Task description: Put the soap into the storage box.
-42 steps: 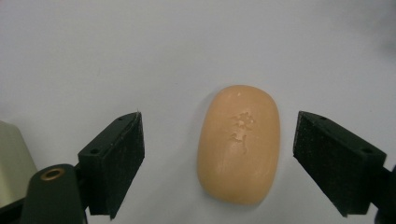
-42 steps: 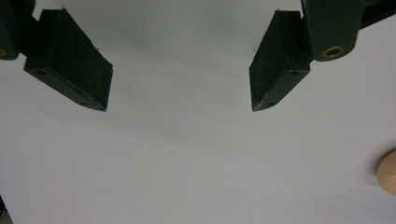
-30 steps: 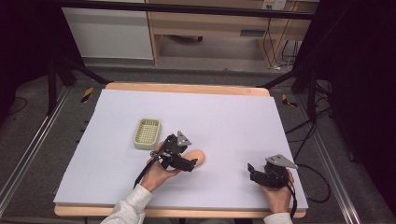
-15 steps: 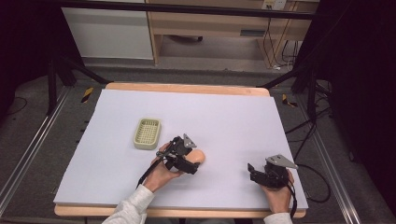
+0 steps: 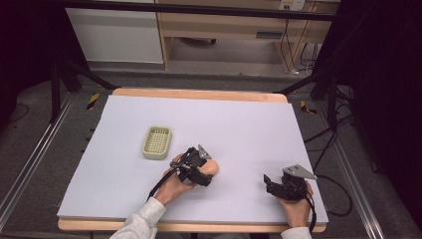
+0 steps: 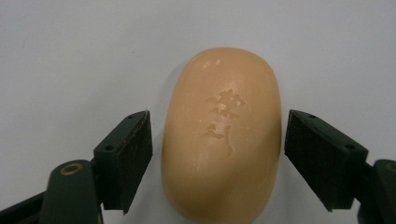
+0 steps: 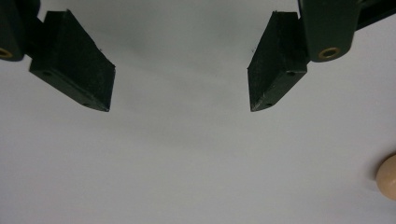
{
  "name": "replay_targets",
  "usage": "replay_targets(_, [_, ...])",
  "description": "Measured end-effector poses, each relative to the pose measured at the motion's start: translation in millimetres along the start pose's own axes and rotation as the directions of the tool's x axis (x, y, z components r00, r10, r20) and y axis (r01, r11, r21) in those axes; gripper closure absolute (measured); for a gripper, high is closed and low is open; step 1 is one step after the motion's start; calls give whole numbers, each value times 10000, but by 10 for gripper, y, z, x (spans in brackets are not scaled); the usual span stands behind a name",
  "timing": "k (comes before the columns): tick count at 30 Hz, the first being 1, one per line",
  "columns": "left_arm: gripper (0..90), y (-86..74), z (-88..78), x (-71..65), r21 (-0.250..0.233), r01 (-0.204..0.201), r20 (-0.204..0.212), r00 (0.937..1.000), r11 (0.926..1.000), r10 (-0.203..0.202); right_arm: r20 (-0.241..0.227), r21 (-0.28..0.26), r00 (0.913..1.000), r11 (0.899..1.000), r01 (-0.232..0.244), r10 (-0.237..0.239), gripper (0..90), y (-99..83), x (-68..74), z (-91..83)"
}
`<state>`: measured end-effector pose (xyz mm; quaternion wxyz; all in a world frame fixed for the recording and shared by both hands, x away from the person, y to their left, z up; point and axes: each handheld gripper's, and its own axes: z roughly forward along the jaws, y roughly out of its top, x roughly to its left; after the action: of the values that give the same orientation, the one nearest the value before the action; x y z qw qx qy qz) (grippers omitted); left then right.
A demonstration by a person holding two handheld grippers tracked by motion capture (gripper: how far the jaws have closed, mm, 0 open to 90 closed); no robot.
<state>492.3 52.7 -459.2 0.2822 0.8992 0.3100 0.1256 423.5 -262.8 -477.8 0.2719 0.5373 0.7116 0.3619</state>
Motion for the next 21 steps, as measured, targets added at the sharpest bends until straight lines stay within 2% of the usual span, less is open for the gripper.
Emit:
replay_targets(4, [259, -12, 18, 15, 10, 110, 121, 9999, 9999, -110, -8, -3, 10000, 10000, 6, -6, 233, 0, 0, 0])
replay_targets(10, [280, -17, 51, 19, 169, -16, 262, 9997, 9999, 12, 8, -18, 10000, 10000, 25, -25, 234, 0, -3, 2])
replay_targets(13, [286, -19, 69, 11, 234, -61, 186, 9998, 9997, 57, -43, 7, 10000, 10000, -34, 34, 234, 2, 1, 0])
replay_targets(21, [288, -30, 80, 31, 186, 130, 367, 9992, 9997, -137, -47, 20, 10000, 10000, -44, 44, 234, 3, 2, 1])
